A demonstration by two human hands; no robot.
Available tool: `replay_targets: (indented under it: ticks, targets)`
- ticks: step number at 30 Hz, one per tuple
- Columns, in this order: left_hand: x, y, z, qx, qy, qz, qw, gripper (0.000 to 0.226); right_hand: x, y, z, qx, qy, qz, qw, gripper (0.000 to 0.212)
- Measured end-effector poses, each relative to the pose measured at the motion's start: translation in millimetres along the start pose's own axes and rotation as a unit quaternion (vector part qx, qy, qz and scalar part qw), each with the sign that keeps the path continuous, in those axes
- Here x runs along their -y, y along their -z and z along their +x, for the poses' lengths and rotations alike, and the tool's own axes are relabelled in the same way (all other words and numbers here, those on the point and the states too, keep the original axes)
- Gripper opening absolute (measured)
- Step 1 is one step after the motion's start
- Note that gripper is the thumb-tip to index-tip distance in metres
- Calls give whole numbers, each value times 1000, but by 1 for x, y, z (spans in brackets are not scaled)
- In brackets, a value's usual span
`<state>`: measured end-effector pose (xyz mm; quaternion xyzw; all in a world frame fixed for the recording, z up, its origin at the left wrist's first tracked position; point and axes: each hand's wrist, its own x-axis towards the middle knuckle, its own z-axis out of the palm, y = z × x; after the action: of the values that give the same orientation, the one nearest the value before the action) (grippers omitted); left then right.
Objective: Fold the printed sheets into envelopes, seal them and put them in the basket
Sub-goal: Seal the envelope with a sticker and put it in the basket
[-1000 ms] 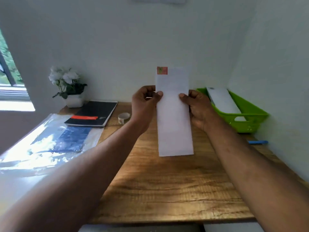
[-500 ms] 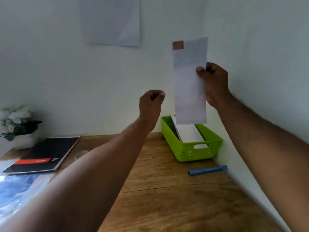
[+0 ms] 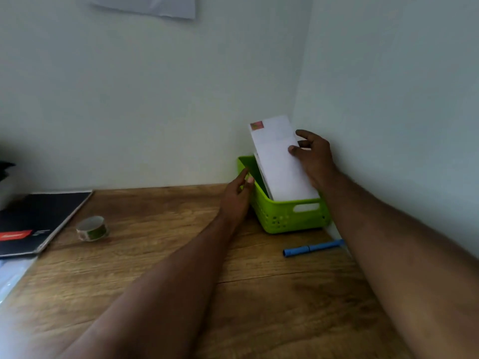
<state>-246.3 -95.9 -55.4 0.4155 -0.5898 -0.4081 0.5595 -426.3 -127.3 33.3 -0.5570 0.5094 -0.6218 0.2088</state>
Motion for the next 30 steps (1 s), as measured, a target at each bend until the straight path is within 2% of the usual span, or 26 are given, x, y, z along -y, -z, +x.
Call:
replay_targets:
  ticks: [6, 11, 13, 19, 26, 30]
  targets:
    - [7, 4, 7, 17, -11, -16, 1000, 48, -28, -5, 7, -1, -15, -129, 992, 45]
    - [14, 3, 13, 14, -1, -29, 999, 48, -25, -8, 14, -59, 32, -217, 974, 33]
    - [15, 4, 14, 14, -3, -34, 999, 48, -25, -9, 14, -59, 41, -251, 965, 32]
    - [19, 5, 18, 1, 1, -43, 999, 47, -31, -12, 9, 8, 9, -347, 938, 34]
    - [18, 6, 17, 5, 4, -43, 999, 48, -30, -19, 6, 97, 0, -457, 884, 45]
    - [15, 6, 16, -5, -2, -27, 1000, 46, -18, -29, -8, 189, 39, -479, 856, 69]
